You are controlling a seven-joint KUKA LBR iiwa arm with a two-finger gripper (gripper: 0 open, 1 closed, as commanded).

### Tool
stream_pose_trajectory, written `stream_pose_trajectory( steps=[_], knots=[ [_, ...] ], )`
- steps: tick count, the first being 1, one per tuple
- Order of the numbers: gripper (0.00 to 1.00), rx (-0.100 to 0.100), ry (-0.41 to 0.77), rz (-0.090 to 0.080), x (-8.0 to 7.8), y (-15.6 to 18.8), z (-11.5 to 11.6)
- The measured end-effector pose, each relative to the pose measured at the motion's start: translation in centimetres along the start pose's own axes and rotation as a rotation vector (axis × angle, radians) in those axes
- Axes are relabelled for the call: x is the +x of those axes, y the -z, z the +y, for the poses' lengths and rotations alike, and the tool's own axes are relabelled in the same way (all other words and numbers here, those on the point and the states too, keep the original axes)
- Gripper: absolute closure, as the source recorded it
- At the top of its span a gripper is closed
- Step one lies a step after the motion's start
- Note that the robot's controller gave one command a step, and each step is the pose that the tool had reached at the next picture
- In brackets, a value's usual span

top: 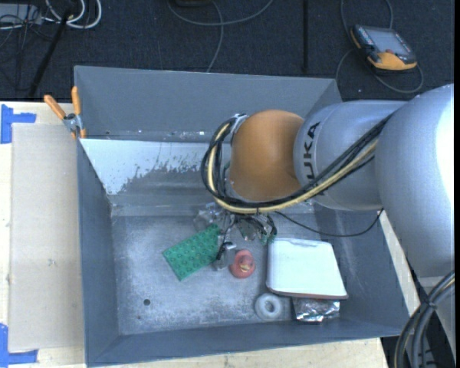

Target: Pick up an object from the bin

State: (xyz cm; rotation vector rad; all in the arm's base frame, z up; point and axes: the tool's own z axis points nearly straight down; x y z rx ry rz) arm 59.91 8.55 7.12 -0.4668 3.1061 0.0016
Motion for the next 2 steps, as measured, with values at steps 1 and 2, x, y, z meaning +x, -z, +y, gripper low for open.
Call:
stream_pose_trajectory(
  steps=[1, 2],
  knots=[
    [1.0, 0.002, 0.017, -0.007, 0.1, 10.8, 1.9],
    [1.0, 0.002, -0.03, -0.01, -0.9, 19.7, 0.8]
  ],
)
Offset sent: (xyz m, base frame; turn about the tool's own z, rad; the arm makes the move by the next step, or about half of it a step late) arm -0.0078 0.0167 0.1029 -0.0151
